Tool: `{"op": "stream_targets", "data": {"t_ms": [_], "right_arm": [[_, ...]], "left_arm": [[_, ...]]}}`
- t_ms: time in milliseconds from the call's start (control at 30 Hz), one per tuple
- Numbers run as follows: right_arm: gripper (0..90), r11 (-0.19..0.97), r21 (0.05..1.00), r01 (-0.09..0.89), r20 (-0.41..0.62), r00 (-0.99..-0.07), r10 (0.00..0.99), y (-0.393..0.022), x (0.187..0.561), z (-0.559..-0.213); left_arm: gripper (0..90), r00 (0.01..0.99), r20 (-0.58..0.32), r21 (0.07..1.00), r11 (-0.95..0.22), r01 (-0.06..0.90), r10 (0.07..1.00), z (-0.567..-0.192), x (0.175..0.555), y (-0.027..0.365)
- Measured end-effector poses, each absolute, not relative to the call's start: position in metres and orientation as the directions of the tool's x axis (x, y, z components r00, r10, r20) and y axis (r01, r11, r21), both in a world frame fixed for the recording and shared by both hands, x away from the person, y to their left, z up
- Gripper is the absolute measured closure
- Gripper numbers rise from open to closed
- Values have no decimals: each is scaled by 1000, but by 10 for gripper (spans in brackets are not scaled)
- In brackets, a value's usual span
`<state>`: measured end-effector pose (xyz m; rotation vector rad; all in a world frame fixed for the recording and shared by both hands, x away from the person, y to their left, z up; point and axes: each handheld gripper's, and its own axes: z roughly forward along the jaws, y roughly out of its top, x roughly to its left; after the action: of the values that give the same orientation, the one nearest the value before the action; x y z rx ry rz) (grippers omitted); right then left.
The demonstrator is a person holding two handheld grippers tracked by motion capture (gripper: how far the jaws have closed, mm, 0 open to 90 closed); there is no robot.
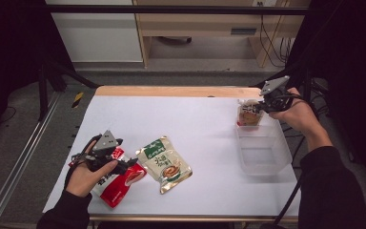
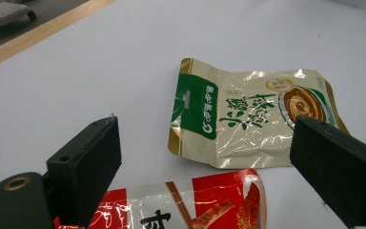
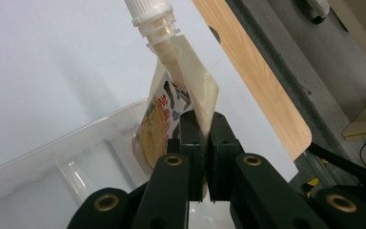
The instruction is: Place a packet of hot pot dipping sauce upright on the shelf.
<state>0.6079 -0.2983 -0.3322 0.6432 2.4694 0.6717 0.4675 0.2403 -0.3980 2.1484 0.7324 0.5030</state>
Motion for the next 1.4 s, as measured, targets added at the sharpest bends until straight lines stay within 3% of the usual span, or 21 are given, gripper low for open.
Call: {"op": "stream_targets", "data": {"t_ms": [567,733,767,800,867,900,1000,1067,1400], "right_arm": [[830,717,592,369,-266,-750,606,-305,608,-352],[742,701,591,400,-249,-736,630,-308,609,-356],[668,704,578,413,-250,-731,635,-308,609,-357],[668,704,578,413,-250,-731,635,-308,609,-357],[563,680,592,433,-243,-708,663,-308,608,-355],[563,680,592,433,-243,-708,663,-308,608,-355],[418,651,615,444,-247,-676,694,-308,599,-345],[368,642,629,438,-257,-663,703,-308,592,-339],[226,592,703,393,-297,-594,748,-295,551,-320]], "left_arm": [[102,756,99,786,-517,339,647,-400,469,241],[102,757,95,784,-517,343,646,-402,469,241],[102,757,93,784,-516,345,647,-402,470,241],[102,756,94,785,-515,344,648,-402,470,241],[102,756,97,782,-519,345,648,-403,470,243],[102,756,97,782,-519,345,648,-403,470,243],[102,753,94,785,-514,347,652,-403,470,243],[102,751,93,787,-510,347,654,-404,470,242],[98,740,79,791,-494,361,668,-413,471,239]]}}
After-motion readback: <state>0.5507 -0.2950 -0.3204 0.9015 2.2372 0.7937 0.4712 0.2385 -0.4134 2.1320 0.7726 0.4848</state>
